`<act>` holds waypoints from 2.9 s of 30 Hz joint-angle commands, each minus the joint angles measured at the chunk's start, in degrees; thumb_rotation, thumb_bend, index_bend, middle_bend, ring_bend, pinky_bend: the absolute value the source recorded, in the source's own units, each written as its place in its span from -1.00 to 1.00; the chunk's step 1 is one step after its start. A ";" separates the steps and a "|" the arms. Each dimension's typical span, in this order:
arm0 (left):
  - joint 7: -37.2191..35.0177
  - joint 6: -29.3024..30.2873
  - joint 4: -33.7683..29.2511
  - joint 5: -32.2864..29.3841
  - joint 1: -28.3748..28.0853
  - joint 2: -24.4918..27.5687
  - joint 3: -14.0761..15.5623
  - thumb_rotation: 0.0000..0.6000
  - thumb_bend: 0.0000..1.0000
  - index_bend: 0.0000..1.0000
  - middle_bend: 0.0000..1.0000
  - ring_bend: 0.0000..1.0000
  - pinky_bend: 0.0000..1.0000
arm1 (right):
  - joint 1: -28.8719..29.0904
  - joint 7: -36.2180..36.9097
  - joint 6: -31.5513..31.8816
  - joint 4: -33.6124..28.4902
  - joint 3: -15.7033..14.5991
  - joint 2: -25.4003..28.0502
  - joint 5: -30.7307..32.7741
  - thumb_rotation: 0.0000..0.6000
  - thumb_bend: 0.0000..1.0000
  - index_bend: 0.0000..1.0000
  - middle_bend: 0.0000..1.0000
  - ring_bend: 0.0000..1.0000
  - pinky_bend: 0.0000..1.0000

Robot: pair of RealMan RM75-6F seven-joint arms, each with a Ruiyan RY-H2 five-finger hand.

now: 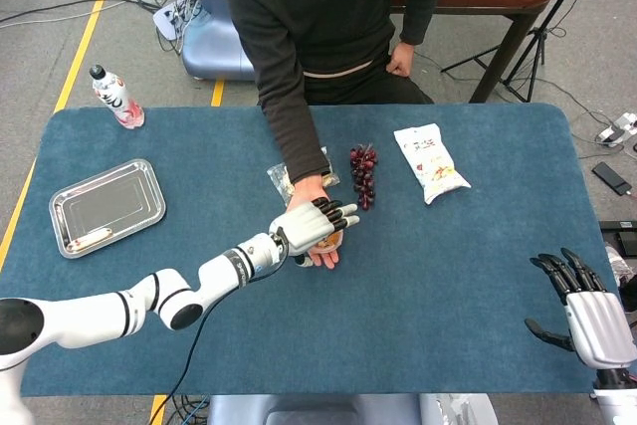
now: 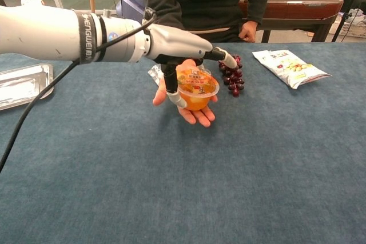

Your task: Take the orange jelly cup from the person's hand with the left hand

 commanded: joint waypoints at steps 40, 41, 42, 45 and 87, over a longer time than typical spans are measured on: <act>-4.53 13.47 -6.27 0.07 7.37 10.67 7.70 1.00 -0.66 -0.19 -0.57 -0.29 0.18 | 0.59 0.66 -0.74 0.38 0.26 0.29 -0.53 1.00 -0.78 -0.62 -0.67 -0.92 -0.65; -4.77 13.70 -6.24 0.37 7.92 11.03 8.10 1.00 -0.66 -0.19 -0.57 -0.29 0.18 | 0.65 0.57 -0.83 0.30 0.26 0.30 -0.55 1.00 -0.78 -0.62 -0.67 -0.92 -0.65; -5.10 13.90 -6.01 0.65 8.61 11.29 8.60 1.00 -0.66 -0.20 -0.57 -0.29 0.18 | 0.75 0.43 -0.96 0.19 0.26 0.29 -0.58 1.00 -0.78 -0.62 -0.67 -0.92 -0.65; -5.97 13.51 -4.84 0.91 9.94 11.09 9.83 1.00 -0.66 -0.20 -0.57 -0.29 0.18 | 0.98 0.20 -1.20 0.02 0.27 0.19 -0.73 1.00 -0.78 -0.62 -0.67 -0.92 -0.65; -7.94 25.50 -7.48 -6.88 24.13 16.57 8.17 1.00 -0.66 -1.00 -1.00 -0.92 -0.43 | 0.68 0.30 -0.81 -0.47 0.30 0.89 0.05 1.00 -0.78 -0.62 -0.67 -0.92 -0.65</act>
